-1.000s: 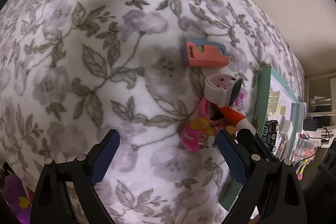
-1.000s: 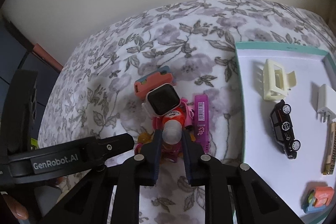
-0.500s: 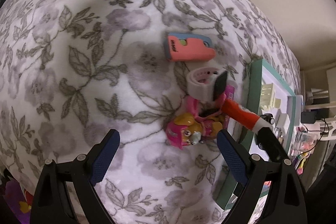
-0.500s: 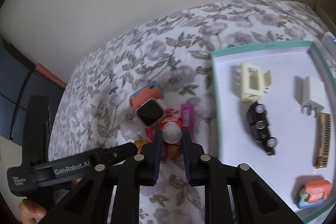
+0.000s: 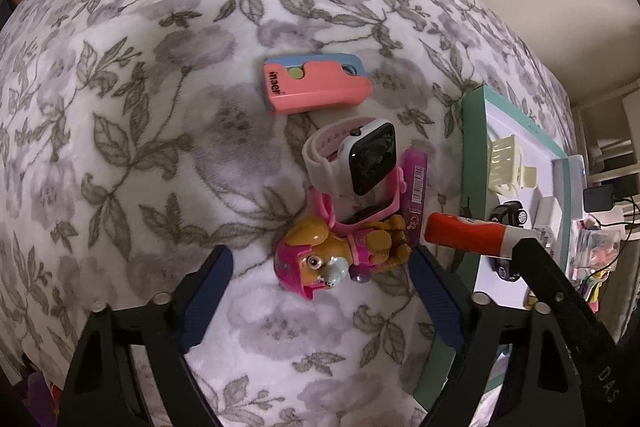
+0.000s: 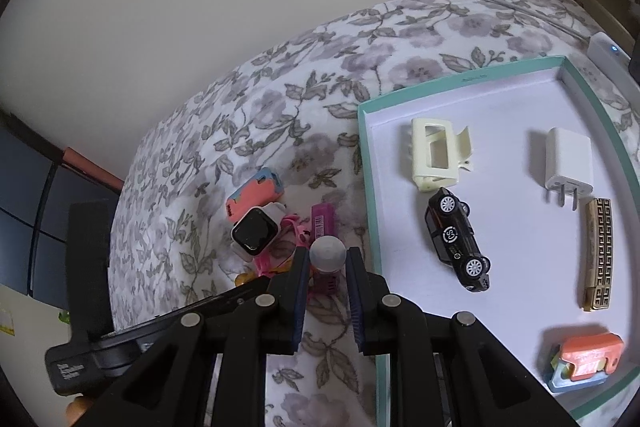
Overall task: Organize rigid objects
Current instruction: 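Grasp the pink-yellow toy dog with left tool while right tool grasps the red marker, then carry the toy dog and red marker over the tray with both tools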
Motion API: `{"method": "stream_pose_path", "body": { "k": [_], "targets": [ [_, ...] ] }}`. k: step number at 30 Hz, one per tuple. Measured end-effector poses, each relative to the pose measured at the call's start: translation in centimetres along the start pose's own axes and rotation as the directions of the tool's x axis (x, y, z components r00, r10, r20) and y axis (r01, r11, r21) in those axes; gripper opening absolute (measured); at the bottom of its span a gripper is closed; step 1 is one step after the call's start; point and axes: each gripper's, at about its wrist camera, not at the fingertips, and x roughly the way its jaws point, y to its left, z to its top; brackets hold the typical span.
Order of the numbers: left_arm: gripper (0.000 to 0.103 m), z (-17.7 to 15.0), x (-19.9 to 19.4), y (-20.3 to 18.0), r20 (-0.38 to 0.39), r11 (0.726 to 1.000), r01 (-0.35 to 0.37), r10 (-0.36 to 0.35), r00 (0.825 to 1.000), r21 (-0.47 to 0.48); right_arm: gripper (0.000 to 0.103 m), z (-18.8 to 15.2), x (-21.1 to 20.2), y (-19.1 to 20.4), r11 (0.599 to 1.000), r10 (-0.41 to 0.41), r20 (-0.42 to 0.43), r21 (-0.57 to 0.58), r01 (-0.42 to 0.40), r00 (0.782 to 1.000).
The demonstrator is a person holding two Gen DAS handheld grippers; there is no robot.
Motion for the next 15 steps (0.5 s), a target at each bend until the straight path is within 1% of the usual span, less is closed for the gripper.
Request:
{"method": "stream_pose_path", "body": {
  "k": [1,2,3,4,10,15],
  "targets": [
    [0.081,0.1,0.3,-0.3,-0.001,1.0,-0.001,0.001,1.0,0.004,0.02,0.0,0.0,-0.1,1.0,0.0,-0.001,0.002,0.0,1.0],
    [0.075,0.2,0.6,-0.5,-0.001,1.0,-0.003,0.003,1.0,0.009,0.02,0.0,0.0,-0.1,1.0,-0.001,-0.002,0.005,0.001,1.0],
    [0.067,0.2,0.8,-0.6,-0.003,1.0,-0.005,0.006,1.0,0.015,0.02,0.0,0.0,-0.2,1.0,-0.001,-0.002,0.007,0.001,1.0],
    [0.065,0.2,1.1,-0.8,-0.009,1.0,-0.004,0.004,1.0,0.025,0.02,0.0,0.1,-0.3,1.0,-0.001,-0.003,0.008,0.001,1.0],
    [0.064,0.5,1.3,-1.2,-0.004,1.0,-0.003,0.003,1.0,0.028,0.02,0.0,0.1,-0.5,1.0,0.001,-0.007,0.017,-0.001,1.0],
    [0.064,0.1,0.7,-0.6,-0.001,1.0,-0.006,0.006,1.0,0.026,0.02,0.0,0.0,-0.6,1.0,0.001,-0.005,0.018,-0.001,1.0]
  ]
}}
